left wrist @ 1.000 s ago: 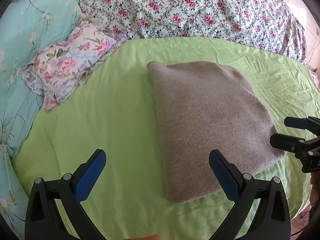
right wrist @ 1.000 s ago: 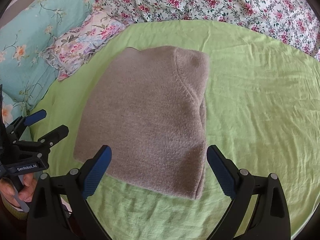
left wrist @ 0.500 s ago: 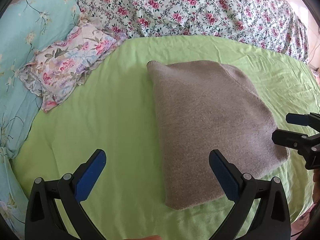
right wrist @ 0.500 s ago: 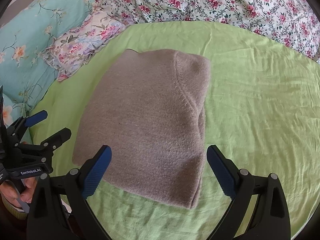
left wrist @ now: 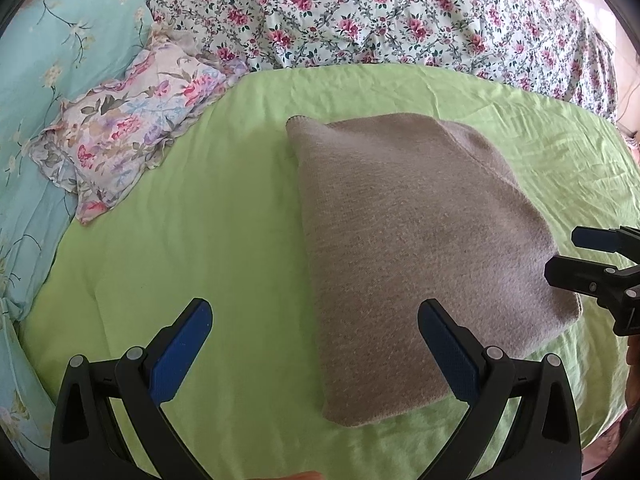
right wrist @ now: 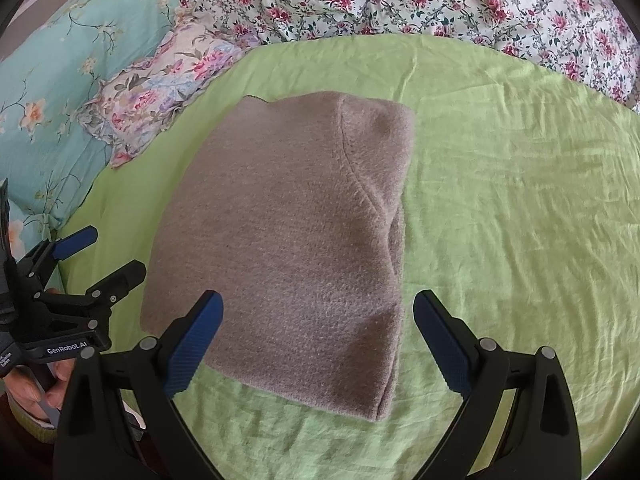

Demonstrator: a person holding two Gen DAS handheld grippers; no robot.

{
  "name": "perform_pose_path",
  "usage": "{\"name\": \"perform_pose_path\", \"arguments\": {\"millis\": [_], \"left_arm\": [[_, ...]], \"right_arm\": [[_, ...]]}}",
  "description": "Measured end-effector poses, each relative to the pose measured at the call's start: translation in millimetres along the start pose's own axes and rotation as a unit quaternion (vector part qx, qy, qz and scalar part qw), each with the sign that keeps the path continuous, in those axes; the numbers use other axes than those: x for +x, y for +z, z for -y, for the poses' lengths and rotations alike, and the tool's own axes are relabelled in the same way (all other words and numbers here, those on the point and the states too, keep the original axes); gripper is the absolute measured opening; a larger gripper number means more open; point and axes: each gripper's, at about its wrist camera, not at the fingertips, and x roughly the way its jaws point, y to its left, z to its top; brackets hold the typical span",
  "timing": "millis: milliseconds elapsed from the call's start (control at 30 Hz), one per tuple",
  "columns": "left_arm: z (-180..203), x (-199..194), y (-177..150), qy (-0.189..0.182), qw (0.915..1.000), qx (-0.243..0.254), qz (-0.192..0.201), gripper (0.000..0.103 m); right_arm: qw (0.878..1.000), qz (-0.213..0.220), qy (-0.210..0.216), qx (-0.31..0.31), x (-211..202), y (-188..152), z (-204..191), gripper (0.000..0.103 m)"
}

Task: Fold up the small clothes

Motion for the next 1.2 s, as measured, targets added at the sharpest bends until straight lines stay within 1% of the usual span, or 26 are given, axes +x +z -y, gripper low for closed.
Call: {"name": "perform_pose_path", "arguments": {"millis": [300,1200], "left_arm": [[0.0,5.7,1.8,-0.006,1.0000,-0.001,-0.003,0.103],[3.2,-1.7,0.2,-0.009,0.9999,-0.001,0.006,0.103]], "right_arm": [[1.000,-0.003,-0.002,0.008,2.7,-1.1,1.1,0.096],[1.000,0.002,-0.002,0.003,-0.2,-4.5,-5.7,0.096]]}}
